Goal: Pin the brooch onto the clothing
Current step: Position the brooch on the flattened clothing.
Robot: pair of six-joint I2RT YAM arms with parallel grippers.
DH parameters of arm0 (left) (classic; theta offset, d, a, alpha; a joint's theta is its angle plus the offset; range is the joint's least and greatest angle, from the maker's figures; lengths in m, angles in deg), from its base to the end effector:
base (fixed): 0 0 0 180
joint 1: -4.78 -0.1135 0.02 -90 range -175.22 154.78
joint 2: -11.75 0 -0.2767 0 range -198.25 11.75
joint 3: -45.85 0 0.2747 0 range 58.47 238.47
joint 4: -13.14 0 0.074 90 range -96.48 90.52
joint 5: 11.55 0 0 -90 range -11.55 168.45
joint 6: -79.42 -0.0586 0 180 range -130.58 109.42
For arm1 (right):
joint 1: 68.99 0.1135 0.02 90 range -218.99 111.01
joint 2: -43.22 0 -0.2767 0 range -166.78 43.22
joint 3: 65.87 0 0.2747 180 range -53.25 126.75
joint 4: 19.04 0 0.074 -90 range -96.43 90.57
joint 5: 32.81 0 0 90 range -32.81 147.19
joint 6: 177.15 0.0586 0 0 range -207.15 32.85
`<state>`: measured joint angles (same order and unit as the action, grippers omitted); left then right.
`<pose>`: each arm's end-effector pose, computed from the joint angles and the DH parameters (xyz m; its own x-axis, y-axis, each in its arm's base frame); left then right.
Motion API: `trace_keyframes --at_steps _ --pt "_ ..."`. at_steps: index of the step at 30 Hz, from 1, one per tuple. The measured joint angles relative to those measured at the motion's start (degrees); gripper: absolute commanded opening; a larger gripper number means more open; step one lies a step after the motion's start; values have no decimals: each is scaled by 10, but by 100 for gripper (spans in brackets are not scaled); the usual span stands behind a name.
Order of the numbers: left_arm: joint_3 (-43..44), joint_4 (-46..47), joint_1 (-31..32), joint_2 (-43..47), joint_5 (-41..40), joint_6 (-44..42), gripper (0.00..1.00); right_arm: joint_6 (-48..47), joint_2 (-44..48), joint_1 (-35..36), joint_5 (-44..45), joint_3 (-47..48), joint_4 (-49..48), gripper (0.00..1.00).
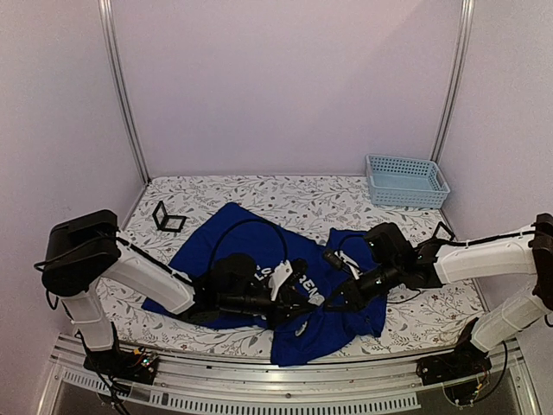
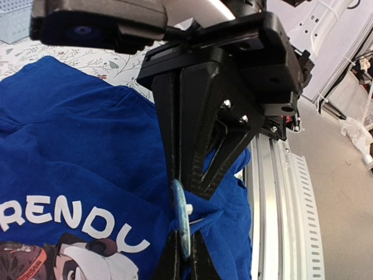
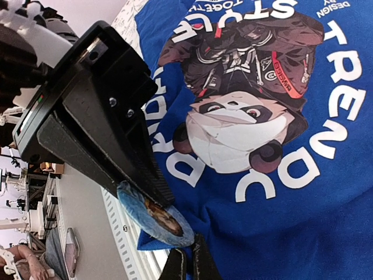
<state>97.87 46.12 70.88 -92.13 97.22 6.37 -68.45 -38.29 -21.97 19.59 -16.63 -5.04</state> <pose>0.1361 -0.3537 0.1242 -0.4137 0.2523 -0.8747 0.9078 0.1869 -0.3754 0.1747 0.2400 0.1535 -0.7447 -0.4265 -0.5134 -0.6634 0.3888 0.6392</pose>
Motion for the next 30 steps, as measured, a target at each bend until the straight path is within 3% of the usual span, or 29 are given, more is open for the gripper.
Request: trace_keyframes --at_steps 11,23,30 --pt "24 -60 19 7 -42 -64 0 -18 10 1 10 4 30 0" --pt "45 -141 85 28 -194 -188 0 12 -7 -5 -21 15 59 0" --pt "70 -193 98 30 -238 -233 0 25 -15 -7 -16 28 81 0"
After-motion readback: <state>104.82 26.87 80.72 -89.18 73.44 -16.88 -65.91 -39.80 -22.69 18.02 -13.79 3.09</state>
